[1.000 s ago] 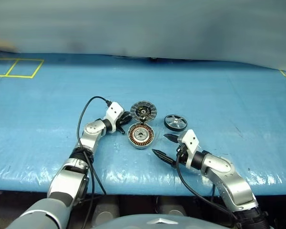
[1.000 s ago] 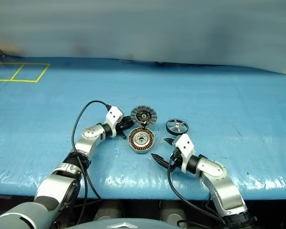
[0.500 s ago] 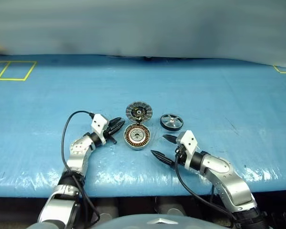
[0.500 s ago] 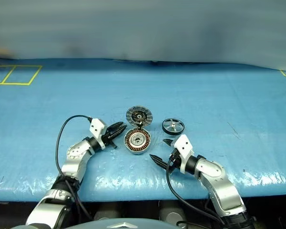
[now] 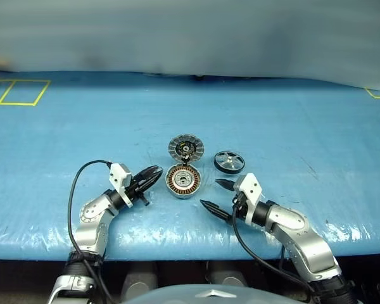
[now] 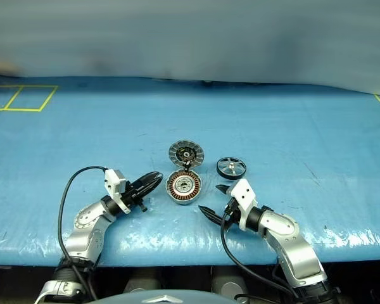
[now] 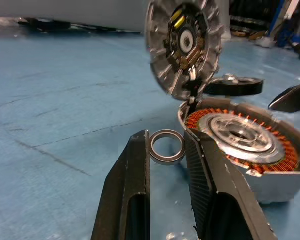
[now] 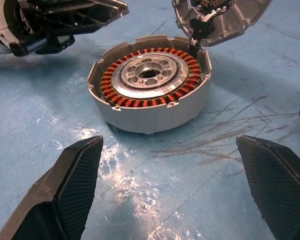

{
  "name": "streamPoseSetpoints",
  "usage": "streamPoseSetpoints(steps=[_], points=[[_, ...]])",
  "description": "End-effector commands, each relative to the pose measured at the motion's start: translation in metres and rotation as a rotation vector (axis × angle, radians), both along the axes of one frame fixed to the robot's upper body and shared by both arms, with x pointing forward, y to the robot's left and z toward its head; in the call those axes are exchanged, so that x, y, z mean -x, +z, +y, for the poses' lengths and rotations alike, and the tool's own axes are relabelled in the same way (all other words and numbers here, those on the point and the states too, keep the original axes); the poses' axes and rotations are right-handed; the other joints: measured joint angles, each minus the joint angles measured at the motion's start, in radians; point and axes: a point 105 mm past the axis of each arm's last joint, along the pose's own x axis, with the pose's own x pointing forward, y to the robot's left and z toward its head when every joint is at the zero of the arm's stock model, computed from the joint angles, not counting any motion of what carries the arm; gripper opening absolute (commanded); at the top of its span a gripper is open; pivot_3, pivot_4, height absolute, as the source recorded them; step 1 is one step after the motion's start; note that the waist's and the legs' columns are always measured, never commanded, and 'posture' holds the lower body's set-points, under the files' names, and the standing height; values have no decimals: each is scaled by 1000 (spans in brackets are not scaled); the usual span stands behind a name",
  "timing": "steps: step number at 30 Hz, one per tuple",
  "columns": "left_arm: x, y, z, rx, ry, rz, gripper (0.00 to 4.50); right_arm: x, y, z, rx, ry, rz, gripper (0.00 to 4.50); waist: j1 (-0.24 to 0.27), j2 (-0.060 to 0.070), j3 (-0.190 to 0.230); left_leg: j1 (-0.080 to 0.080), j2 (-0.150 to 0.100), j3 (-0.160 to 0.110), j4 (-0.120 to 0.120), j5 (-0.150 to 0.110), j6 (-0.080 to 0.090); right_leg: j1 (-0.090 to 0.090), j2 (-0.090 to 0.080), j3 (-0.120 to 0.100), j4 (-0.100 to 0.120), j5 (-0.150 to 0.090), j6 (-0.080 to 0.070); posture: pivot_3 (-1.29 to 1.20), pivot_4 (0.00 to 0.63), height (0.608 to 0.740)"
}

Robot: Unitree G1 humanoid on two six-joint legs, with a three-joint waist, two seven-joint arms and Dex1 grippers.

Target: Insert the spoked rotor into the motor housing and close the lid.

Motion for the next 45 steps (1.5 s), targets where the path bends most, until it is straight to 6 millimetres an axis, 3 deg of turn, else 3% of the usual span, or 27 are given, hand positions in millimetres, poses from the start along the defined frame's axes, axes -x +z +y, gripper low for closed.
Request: streamPoseSetpoints(steps=[1, 9, 18, 28, 45], points=[[1, 18, -7, 0, -82, -40, 619, 4, 7, 3, -15, 34, -22, 4500, -1, 0, 0, 0, 0, 0, 0, 0, 0, 0, 0, 0, 0, 0, 0, 0, 150, 740], [3, 16, -27, -142, -292, -25, 619, 8, 3, 7, -2, 59, -11, 4500, -1, 0, 0, 0, 0, 0, 0, 0, 0, 0, 0, 0, 0, 0, 0, 0, 150, 740], [-8, -1, -47, -323, -431, -42, 619, 7, 4, 9, -9, 56, -24, 4500, -2, 0, 0, 0, 0, 0, 0, 0, 0, 0, 1, 0, 0, 0, 0, 0, 150, 740], [-14, -7, -59, -319, -448, -16, 619, 8, 3, 7, -3, 34, -32, 4500, 0, 0, 0, 0, 0, 0, 0, 0, 0, 0, 0, 0, 0, 0, 1, 0, 150, 740], [-15, 5, -53, -282, -413, -42, 619, 4, 3, 7, 5, 37, -37, 4500, 0, 0, 0, 0, 0, 0, 1, 0, 0, 0, 0, 0, 0, 1, 1, 0, 150, 740]])
